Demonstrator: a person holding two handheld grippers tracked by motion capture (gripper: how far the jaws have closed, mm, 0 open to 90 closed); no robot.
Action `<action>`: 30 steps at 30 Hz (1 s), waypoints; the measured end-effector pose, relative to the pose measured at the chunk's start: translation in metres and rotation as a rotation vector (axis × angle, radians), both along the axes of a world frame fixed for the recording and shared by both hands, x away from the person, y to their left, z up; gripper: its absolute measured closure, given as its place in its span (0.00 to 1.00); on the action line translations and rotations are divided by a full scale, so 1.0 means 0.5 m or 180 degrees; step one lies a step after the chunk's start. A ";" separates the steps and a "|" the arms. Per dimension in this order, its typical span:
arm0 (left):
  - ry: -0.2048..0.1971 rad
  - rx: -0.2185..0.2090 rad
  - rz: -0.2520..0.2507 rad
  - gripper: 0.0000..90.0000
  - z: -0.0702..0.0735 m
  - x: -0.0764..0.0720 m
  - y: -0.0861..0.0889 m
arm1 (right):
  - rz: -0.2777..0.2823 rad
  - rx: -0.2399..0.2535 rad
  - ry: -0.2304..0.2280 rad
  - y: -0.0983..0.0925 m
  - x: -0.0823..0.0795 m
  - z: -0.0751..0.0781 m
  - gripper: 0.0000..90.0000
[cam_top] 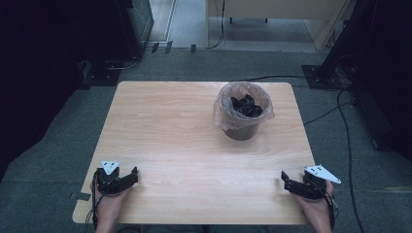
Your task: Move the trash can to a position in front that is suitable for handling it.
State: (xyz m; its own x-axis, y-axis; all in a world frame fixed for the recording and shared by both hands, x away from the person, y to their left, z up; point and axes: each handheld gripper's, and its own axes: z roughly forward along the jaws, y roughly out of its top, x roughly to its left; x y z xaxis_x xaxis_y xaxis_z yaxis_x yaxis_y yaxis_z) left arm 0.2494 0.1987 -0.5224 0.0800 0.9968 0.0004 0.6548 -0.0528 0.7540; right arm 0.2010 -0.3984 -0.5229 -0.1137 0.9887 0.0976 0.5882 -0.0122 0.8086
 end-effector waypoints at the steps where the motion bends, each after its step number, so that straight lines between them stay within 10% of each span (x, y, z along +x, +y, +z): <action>1: -0.0004 0.0010 0.0003 0.21 0.000 0.001 -0.001 | -0.0013 0.0002 -0.0020 0.000 -0.001 0.000 0.08; 7: -0.0054 0.0035 -0.0082 0.21 0.003 0.009 -0.021 | -0.0001 -0.0095 -0.0161 0.009 -0.009 0.007 0.19; 15: -0.0086 -0.0141 -0.0100 0.21 0.007 0.019 -0.033 | -0.0031 0.0153 -0.0172 0.024 0.016 0.045 0.26; 30: -0.0088 -0.0245 -0.0074 0.21 0.006 0.022 -0.030 | -0.0361 0.0084 -0.0612 0.055 0.204 0.158 0.58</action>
